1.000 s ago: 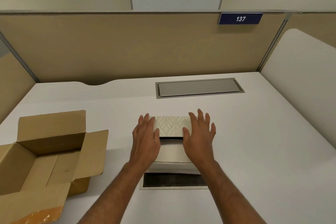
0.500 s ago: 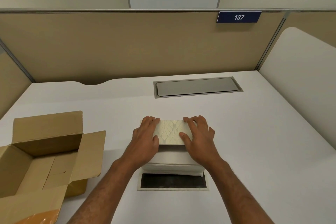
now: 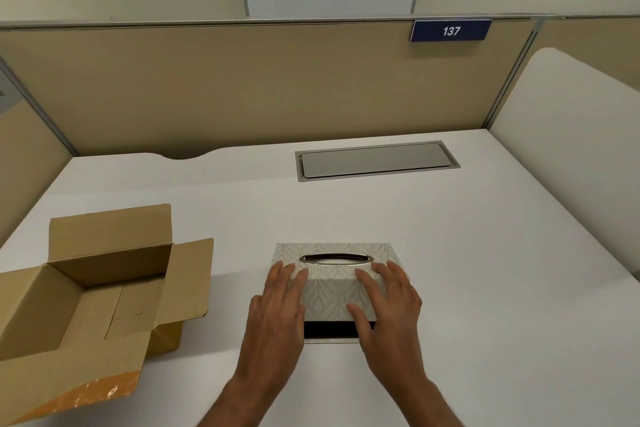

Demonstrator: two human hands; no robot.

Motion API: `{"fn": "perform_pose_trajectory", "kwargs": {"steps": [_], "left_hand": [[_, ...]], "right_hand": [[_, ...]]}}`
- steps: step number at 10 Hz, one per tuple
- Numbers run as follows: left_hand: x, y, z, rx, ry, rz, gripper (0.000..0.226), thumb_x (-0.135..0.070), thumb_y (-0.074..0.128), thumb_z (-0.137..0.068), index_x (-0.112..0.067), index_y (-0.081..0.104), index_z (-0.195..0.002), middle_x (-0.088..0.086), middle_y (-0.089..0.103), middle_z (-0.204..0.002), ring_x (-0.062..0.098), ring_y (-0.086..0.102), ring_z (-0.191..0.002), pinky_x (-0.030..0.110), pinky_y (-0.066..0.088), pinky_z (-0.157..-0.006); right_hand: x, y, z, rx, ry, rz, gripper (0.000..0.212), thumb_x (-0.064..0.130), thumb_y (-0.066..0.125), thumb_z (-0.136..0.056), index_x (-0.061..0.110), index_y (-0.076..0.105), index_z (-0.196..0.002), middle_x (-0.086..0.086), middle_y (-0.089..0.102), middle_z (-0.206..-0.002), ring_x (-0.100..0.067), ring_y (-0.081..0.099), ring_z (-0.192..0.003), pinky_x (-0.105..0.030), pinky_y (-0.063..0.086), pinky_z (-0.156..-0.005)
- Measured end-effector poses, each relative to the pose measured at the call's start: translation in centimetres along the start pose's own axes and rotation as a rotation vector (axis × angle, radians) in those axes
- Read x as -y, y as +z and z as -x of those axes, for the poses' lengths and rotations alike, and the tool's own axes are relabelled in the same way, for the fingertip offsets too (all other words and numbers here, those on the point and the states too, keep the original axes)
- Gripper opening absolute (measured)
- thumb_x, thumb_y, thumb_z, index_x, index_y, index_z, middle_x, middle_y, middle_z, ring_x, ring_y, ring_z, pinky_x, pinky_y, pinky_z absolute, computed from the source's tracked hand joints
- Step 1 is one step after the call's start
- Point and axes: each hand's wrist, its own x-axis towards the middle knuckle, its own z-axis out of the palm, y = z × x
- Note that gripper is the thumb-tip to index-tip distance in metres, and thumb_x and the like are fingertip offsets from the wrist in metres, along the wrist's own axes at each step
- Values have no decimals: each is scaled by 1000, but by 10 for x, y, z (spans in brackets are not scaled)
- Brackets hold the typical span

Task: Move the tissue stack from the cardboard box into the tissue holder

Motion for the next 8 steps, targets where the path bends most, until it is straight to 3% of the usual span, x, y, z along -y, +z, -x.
{"fn": "perform_pose_trajectory", "kwargs": {"steps": [3, 6, 8], "left_hand": [[9, 32, 38, 102, -10, -128, 80, 3, 85, -66, -11, 56, -139, 14, 53, -148, 33, 48, -139, 40, 57, -85], [14, 39, 48, 25, 29, -172, 89, 16, 67, -65, -11, 45, -147, 12, 43, -156, 31, 38, -146, 36, 54, -91], [6, 27, 53, -17, -7, -176, 64, -14, 82, -74, -7, 61, -134, 15, 58, -143, 35, 54, -133, 49, 50, -101]], "right_hand": [[-9, 18, 46, 53, 47, 51, 57, 19, 79, -83, 31, 57, -134, -2, 41, -155, -24, 25, -149, -52, 29, -110], [-14, 20, 53, 47, 3, 93, 48, 26, 60, -92, 31, 54, -139, -1, 34, -160, -22, 21, -152, -55, 26, -114], [4, 6, 54, 37, 5, 146, 53, 50, 44, -96, 28, 50, -143, -5, 29, -163, -26, 14, -153, -56, 11, -121]]}}
